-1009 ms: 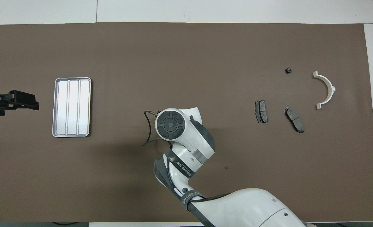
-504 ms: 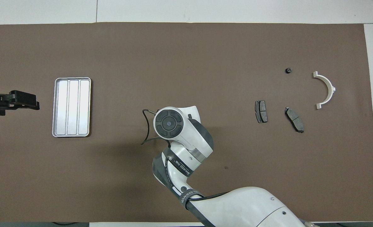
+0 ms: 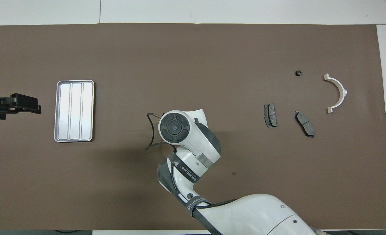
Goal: Place bearing gear from tray to pile
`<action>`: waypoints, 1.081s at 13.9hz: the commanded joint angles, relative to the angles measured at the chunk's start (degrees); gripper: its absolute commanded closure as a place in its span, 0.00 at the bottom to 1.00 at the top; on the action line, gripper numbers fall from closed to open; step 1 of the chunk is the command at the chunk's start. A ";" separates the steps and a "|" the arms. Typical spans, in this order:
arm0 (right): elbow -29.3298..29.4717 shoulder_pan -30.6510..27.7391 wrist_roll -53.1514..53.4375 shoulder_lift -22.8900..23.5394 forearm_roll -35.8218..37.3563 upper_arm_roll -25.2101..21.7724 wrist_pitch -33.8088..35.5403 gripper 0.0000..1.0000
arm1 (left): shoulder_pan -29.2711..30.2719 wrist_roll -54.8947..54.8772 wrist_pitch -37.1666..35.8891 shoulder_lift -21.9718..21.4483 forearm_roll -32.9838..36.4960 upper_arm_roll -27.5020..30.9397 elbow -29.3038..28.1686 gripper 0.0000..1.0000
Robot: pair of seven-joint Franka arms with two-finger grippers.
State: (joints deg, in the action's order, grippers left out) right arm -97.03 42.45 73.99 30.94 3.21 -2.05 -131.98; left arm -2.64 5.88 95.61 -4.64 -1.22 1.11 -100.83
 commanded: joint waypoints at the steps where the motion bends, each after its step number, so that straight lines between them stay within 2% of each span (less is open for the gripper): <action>1: 4.82 -2.45 -2.26 0.88 2.59 0.29 6.89 1.00 | -0.44 -0.61 -2.61 -1.16 -0.45 0.29 -0.33 0.00; 5: 9.40 -9.48 -14.72 -2.10 1.54 0.73 16.65 1.00 | -0.35 -0.61 -4.47 -1.34 -0.28 -0.23 -0.33 0.00; 8: 10.29 -16.68 -29.55 -5.62 0.40 0.73 22.02 1.00 | -0.35 -0.61 -4.56 -1.42 -0.10 -0.32 -0.33 0.00; 11: 10.11 -24.50 -45.29 -6.24 0.31 0.73 22.04 1.00 | -0.35 -0.61 -4.82 -1.42 -0.10 -0.23 -0.33 0.00; 15: 6.08 -32.68 -61.22 -6.15 -0.57 0.73 14.85 1.00 | -0.44 -0.61 -4.56 -1.34 0.08 -0.32 -0.33 0.00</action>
State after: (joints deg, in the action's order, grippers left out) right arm -88.01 12.34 18.24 25.06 3.67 -2.22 -113.22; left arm -2.64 5.87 91.84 -5.03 -1.22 0.60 -100.79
